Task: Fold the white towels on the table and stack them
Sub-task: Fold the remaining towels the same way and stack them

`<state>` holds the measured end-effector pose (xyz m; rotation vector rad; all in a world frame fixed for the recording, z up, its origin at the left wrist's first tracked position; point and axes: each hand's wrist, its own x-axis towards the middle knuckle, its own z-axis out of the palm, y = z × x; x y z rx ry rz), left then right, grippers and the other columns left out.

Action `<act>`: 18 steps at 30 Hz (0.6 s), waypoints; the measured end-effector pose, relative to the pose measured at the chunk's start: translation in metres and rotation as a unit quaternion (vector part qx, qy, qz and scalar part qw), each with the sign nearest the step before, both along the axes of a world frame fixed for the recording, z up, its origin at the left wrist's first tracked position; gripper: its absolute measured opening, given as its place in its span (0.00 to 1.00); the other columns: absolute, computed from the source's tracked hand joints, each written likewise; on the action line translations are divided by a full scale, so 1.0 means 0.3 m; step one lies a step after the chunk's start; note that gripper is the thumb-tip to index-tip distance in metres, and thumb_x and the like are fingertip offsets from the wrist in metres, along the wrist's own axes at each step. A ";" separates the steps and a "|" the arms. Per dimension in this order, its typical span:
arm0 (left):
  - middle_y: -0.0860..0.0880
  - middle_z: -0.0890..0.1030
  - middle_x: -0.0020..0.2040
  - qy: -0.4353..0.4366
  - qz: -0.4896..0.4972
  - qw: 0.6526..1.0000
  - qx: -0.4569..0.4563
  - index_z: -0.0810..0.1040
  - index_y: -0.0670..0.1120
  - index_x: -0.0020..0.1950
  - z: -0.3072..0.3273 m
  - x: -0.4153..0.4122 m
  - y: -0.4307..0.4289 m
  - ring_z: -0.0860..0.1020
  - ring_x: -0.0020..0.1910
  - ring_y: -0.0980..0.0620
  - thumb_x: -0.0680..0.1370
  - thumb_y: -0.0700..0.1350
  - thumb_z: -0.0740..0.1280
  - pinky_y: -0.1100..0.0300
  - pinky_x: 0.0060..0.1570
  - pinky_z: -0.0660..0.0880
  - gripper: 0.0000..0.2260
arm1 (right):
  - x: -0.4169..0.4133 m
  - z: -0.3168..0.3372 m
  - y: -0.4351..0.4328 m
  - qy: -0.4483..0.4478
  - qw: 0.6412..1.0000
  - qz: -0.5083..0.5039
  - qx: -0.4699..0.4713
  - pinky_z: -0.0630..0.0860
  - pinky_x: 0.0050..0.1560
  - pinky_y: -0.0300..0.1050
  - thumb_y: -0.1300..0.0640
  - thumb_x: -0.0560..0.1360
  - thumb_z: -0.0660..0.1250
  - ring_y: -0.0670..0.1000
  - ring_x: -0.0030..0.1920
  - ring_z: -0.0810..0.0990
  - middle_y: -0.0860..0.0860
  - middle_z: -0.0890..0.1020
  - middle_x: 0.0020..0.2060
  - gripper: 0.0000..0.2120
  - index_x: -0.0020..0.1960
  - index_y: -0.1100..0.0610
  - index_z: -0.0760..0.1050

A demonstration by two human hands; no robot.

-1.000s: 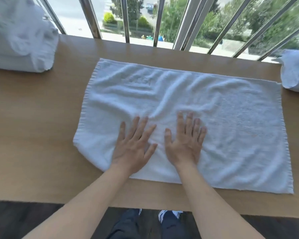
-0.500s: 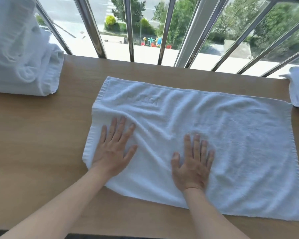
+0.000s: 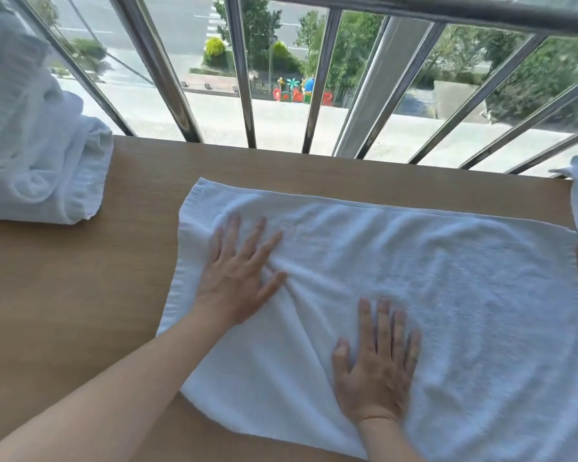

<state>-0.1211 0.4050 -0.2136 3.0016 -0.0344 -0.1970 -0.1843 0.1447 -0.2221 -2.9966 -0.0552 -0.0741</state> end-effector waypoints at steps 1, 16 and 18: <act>0.52 0.51 0.83 0.004 0.028 1.000 0.007 0.54 0.58 0.81 -0.005 -0.022 0.042 0.47 0.81 0.41 0.79 0.69 0.48 0.37 0.76 0.44 0.32 | 0.001 0.002 0.001 -0.005 1.000 -0.001 0.005 0.55 0.75 0.68 0.43 0.73 0.57 0.60 0.78 0.60 0.55 0.62 0.78 0.35 0.78 0.53 0.64; 0.52 0.74 0.67 -0.053 0.313 0.921 -0.223 0.70 0.49 0.73 0.082 -0.448 0.165 0.72 0.65 0.47 0.77 0.63 0.59 0.55 0.66 0.63 0.28 | 0.002 0.023 0.012 0.048 0.999 -0.016 0.019 0.49 0.77 0.65 0.42 0.74 0.53 0.58 0.79 0.54 0.53 0.57 0.80 0.35 0.80 0.50 0.59; 0.62 0.73 0.61 -0.066 0.377 0.880 -0.281 0.70 0.55 0.70 0.099 -0.522 0.132 0.75 0.55 0.56 0.77 0.61 0.67 0.55 0.54 0.73 0.24 | 0.002 0.024 0.012 0.054 0.998 -0.017 0.020 0.48 0.77 0.64 0.42 0.74 0.53 0.58 0.80 0.54 0.53 0.57 0.80 0.35 0.80 0.50 0.59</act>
